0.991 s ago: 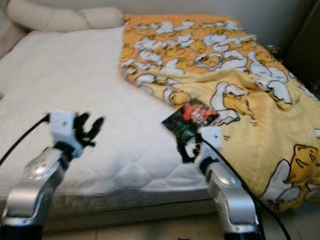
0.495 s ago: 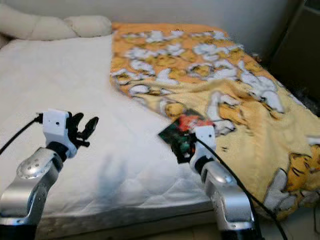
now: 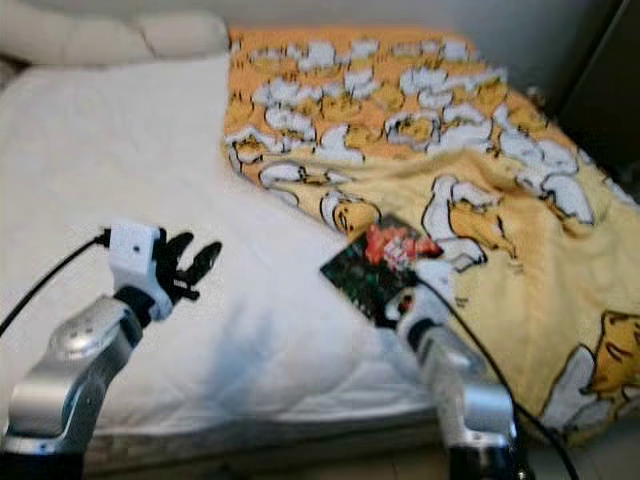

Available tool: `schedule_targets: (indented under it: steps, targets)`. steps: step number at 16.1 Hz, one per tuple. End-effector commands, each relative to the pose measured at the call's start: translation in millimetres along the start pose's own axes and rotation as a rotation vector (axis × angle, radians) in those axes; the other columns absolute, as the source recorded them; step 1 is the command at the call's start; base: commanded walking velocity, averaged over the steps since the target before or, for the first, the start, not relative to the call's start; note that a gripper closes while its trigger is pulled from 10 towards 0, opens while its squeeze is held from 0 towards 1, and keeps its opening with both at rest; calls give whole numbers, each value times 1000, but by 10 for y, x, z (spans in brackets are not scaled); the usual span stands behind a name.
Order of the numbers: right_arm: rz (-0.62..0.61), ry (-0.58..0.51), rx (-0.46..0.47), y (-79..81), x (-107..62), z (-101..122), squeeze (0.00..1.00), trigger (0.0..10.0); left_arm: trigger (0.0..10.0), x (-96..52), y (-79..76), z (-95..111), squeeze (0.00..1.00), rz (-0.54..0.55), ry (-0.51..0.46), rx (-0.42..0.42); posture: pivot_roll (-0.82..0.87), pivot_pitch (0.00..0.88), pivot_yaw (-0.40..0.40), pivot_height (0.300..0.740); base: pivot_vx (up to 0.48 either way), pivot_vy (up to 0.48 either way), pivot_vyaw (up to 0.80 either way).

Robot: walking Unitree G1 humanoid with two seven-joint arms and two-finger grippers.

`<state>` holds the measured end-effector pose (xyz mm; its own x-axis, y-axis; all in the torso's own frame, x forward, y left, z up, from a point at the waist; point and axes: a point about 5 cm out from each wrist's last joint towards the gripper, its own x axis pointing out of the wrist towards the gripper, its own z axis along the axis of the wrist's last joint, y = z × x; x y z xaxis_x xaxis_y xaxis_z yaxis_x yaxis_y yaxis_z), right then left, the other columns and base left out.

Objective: Clean up the room

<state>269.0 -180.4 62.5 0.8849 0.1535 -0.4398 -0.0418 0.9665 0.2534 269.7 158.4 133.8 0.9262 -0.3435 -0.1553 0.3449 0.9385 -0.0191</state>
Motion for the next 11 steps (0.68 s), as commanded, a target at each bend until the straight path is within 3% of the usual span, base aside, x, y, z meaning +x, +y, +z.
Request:
schedule_targets:
  steps: [1, 2, 7, 11]
  targets:
    - [-7, -10, 42, -33, 62, 39, 1000, 10000, 10000, -14, -14, 36, 373, -31, 3, 11, 52, 0, 50, 740, 0, 0, 0]
    - [-11, -7, 96, -73, 146, 41, 1000, 10000, 10000, -15, -3, 47, 1000, -59, 20, 15, 63, 0, 56, 740, 0, 0, 0]
    - [-21, -16, 316, -133, 473, 70, 1000, 10000, 10000, -104, 44, 145, 1000, -183, 64, 56, 110, 0, 93, 740, 0, 0, 0]
    - [-53, -27, 421, -153, 642, 133, 1000, 10000, 10000, -363, 41, 309, 1000, -352, 113, 79, 212, 0, 102, 740, 0, 0, 0]
